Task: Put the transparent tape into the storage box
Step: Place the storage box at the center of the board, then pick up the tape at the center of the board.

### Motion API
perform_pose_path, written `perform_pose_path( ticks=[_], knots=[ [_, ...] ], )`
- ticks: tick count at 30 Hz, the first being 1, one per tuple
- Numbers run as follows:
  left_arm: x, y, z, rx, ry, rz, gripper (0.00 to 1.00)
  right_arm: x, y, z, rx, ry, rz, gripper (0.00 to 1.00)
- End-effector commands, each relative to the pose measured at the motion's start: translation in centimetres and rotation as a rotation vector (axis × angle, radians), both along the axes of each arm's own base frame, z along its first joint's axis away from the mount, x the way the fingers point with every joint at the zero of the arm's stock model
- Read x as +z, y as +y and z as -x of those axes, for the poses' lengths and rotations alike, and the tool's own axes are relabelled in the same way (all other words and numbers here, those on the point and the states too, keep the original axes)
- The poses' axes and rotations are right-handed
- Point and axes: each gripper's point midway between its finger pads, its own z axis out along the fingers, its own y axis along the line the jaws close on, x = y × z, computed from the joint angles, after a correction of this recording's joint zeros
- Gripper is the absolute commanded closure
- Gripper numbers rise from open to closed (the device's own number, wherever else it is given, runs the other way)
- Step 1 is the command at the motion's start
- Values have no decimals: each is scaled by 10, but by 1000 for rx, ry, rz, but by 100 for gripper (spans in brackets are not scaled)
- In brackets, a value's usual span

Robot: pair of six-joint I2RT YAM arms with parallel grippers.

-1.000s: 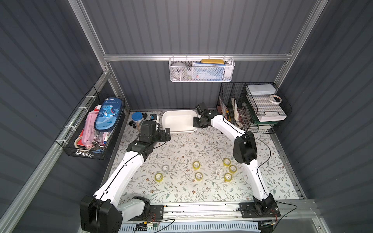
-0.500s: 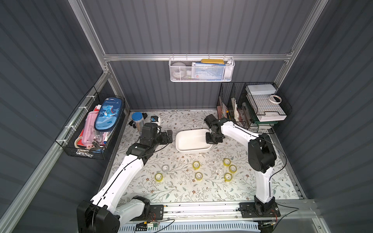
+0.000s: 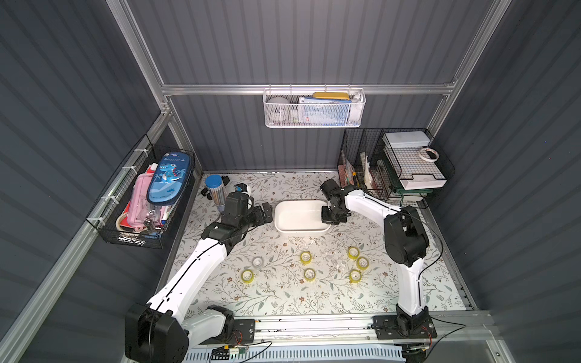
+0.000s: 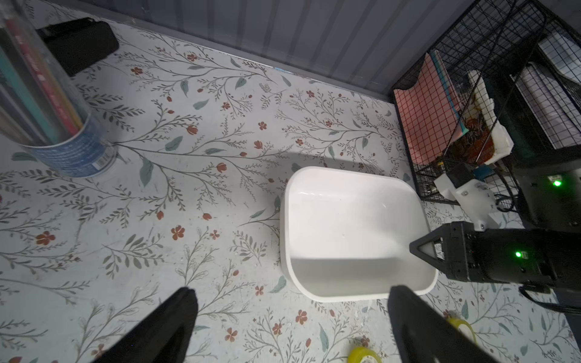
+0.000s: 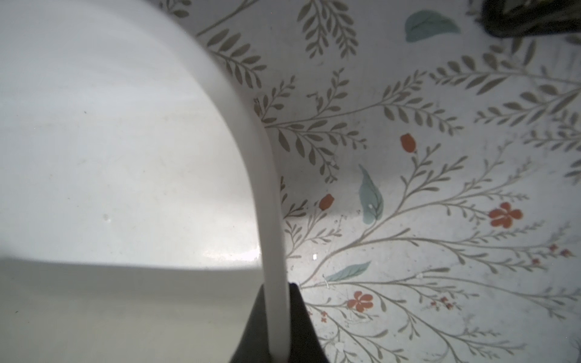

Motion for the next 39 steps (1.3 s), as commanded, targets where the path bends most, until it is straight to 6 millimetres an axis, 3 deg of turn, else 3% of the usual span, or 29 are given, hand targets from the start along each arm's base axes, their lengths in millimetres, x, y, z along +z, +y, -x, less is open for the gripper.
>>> perform_pose_path(
  ticks=[1,6,9,10,12,13,18,24,28,34,39],
  knots=[
    [0,-8,-1,-34,-13,29,1,16,-6,1,3,-39,-1,78],
    [1,-1,-1,-32,9,-48,1,44,-8,-2,15,-115,-14,57],
    [0,0,1,-40,15,-62,1,67,-11,0,36,-153,-17,51],
    [1,-3,1,-54,21,-53,1,76,-14,4,42,-161,-10,42],
    [-4,-1,2,-49,53,-75,1,88,-27,15,31,-164,29,8],
    [-12,-1,7,-55,87,-82,1,91,-34,22,23,-157,38,1],
    [-44,3,33,-47,186,-55,1,77,-73,67,-102,-63,-22,1],
    [-70,16,51,32,226,-39,1,37,-117,114,-260,12,-72,27],
    [-78,17,53,40,233,-68,1,10,-125,140,-312,114,-71,47],
    [-74,16,50,41,211,-70,1,-10,-134,164,-349,154,-47,47],
    [-70,12,48,28,205,-65,1,-10,-136,176,-364,155,-57,47]
  ],
)
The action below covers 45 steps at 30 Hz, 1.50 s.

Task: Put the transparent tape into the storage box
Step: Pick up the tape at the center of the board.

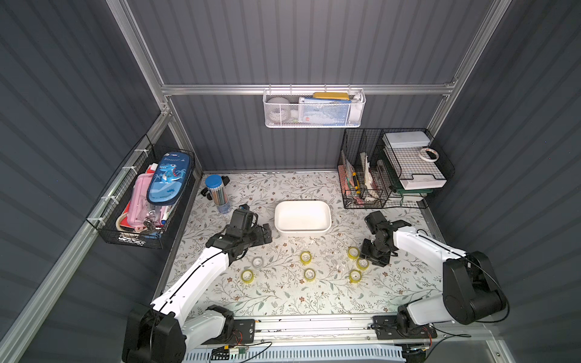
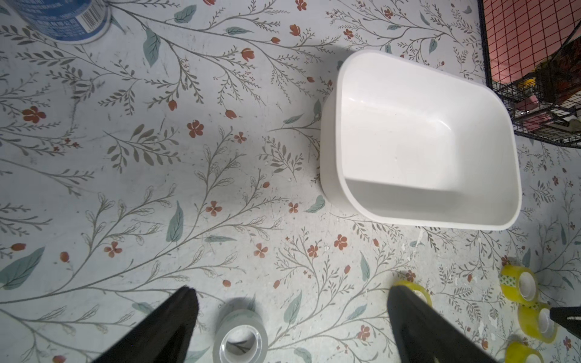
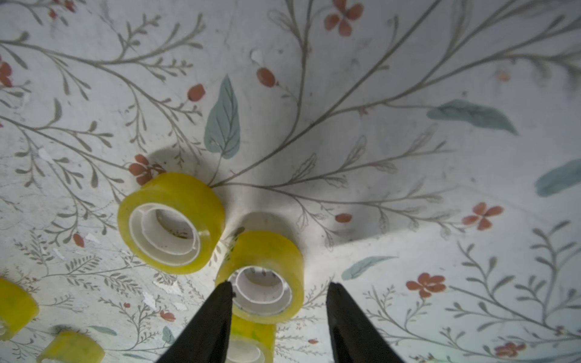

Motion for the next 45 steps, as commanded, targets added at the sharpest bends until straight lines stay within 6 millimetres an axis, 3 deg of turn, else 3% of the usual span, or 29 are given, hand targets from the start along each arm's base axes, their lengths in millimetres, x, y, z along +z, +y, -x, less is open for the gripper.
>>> perform_pose_path(
  ticks=[1,10,19,22,26,28,32,37,41,45],
  knots=[
    [8,-3,-4,2,-26,8,1,3,-2,5,-32,-14,-10,47],
    [8,-7,-6,-13,-27,11,1,-12,-3,16,-44,15,-12,50],
    [9,-8,-9,-20,-35,5,1,-30,-3,8,-54,5,-5,57],
    [10,-8,-10,-21,-38,4,1,-33,-2,7,-50,8,-5,67],
    [11,-9,-12,-20,-44,6,1,-29,-3,8,-42,7,0,93],
    [14,-8,-13,-18,-54,7,1,-23,-5,6,-36,-3,11,100],
    [21,-7,-16,-18,-72,-1,1,-2,-8,-1,-12,-32,42,100],
    [40,-9,-24,-22,-117,-7,1,38,-11,-20,32,-102,80,100],
    [55,-10,-31,-23,-152,-16,1,64,-2,-40,81,-157,93,100],
    [68,-10,-38,-18,-176,-26,1,85,19,-69,168,-197,104,100]
  ],
)
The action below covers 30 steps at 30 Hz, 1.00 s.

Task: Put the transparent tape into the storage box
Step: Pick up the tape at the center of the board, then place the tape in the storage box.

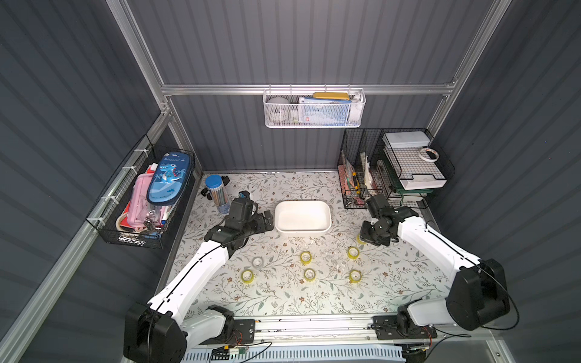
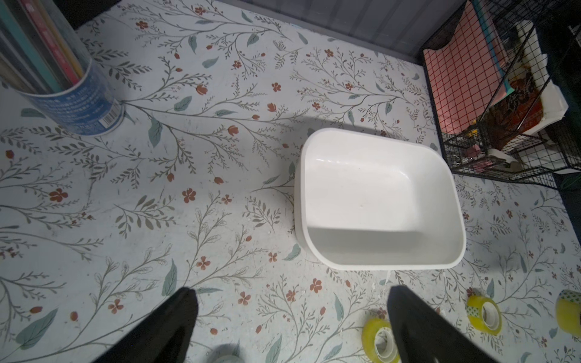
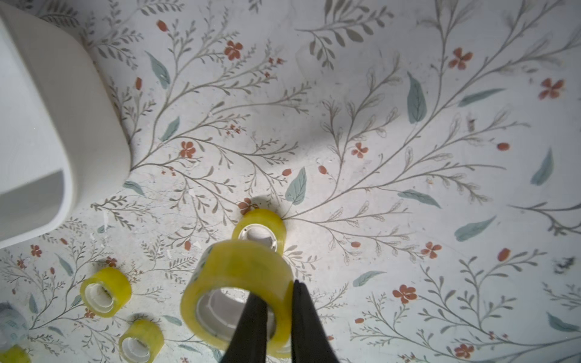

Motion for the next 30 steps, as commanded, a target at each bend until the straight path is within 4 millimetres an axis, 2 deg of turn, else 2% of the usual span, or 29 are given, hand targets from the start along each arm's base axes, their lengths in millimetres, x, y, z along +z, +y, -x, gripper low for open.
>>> perform_pose_path(
  ticks=[1,7,11,13,23,30],
  knots=[
    [12,0,-5,-7,-26,-35,1,7,13,-13,95,10,64,100],
    [17,0,-7,-3,-32,-47,1,28,65,-65,247,-60,87,100],
    [18,1,-6,2,-28,-52,1,25,97,-90,322,-76,91,100],
    [19,2,-5,7,-29,-52,1,19,111,-101,347,-79,88,100],
    [15,4,-3,15,-14,-55,1,-28,153,-140,415,-83,116,100],
    [15,3,-3,9,-10,-58,1,-59,159,-168,407,-79,174,100]
  ],
)
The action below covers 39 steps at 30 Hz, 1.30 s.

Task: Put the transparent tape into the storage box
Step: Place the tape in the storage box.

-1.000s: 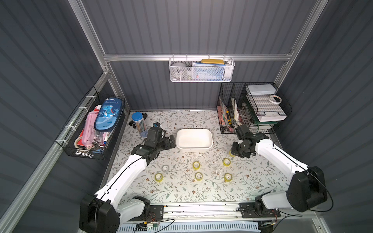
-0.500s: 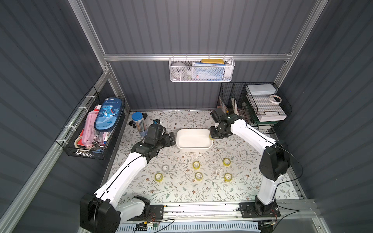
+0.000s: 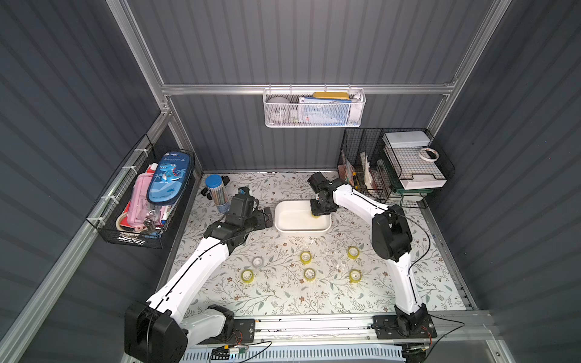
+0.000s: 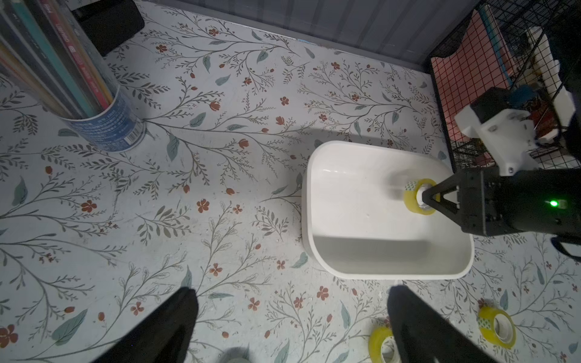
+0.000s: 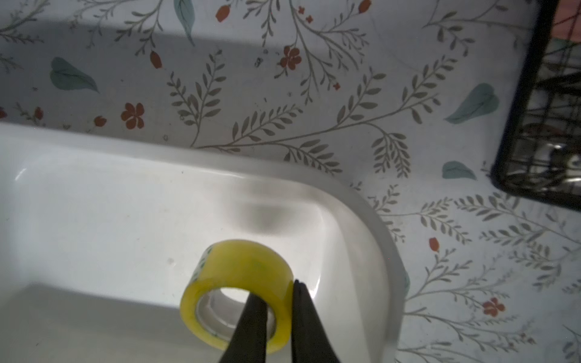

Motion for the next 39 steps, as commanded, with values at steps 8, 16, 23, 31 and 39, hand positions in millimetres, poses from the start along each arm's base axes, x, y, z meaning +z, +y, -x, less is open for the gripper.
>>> perform_pose_path(
  ticks=[8,16,23,31,39],
  knots=[
    [3,0,2,-6,12,-18,1,-18,-6,-21,-18,-43,88,100],
    [-1,0,5,-10,21,-19,1,-20,-3,-22,-16,-35,77,80],
    [-4,0,6,-18,27,-23,1,-20,-2,-22,-12,-35,73,78],
    [-6,2,9,-15,27,-25,1,-26,-2,-20,-13,-23,83,77],
    [-7,2,11,-15,26,-19,1,-49,-7,-11,-23,39,114,63]
  ],
)
